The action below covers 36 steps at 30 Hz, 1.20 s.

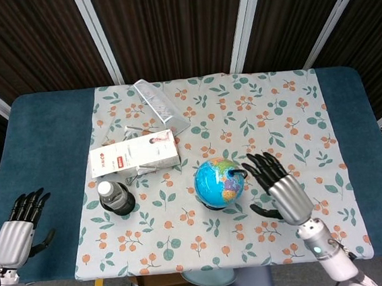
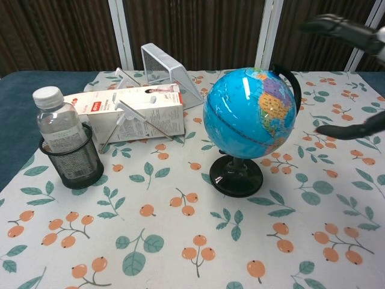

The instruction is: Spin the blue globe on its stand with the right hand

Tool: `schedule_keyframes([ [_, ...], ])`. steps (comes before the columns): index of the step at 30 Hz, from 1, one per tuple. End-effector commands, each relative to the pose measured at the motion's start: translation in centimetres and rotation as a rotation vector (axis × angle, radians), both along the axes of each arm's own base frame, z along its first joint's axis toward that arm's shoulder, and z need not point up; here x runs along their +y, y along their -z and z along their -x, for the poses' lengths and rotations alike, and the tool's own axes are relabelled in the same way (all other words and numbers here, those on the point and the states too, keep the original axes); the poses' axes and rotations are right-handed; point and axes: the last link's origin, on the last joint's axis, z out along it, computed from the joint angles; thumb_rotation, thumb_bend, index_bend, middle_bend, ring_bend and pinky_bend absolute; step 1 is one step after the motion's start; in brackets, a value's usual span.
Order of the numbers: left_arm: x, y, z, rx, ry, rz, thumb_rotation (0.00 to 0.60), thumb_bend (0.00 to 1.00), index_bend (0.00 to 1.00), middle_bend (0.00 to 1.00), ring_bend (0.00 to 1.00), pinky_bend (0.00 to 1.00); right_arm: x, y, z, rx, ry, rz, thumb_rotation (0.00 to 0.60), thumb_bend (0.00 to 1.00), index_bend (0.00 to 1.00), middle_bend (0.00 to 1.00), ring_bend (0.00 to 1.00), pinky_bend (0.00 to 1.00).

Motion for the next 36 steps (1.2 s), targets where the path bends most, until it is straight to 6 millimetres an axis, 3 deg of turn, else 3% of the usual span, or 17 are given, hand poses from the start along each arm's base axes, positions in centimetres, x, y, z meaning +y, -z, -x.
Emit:
schedule_keyframes([
  [1, -0.2, -0.3, 0.0, -0.002, 0.003, -0.008, 0.600, 0.38, 0.02, 0.00, 0.00, 0.00, -1.2, 1.5, -3.7, -0.015, -0.028, -0.038, 0.600, 0.26, 0.00, 0.00, 0.00, 0.00],
  [8, -0.1, -0.5, 0.2, -0.001, -0.021, -0.005, 0.600, 0.38, 0.02, 0.00, 0.00, 0.00, -0.8, 2.4, -5.5, -0.062, -0.017, -0.098, 0.600, 0.26, 0.00, 0.00, 0.00, 0.00],
  [15, -0.2, -0.9, 0.2, -0.004, -0.022, -0.017, 0.600, 0.38, 0.02, 0.00, 0.00, 0.00, -1.2, 3.2, -6.0, -0.056, -0.006, -0.109, 0.600, 0.26, 0.00, 0.00, 0.00, 0.00],
  [36, -0.3, -0.7, 0.3, 0.009, -0.030, -0.012, 0.600, 0.38, 0.02, 0.00, 0.00, 0.00, -2.7, 2.4, -3.3, -0.010, 0.080, -0.056, 0.600, 0.26, 0.00, 0.00, 0.00, 0.00],
])
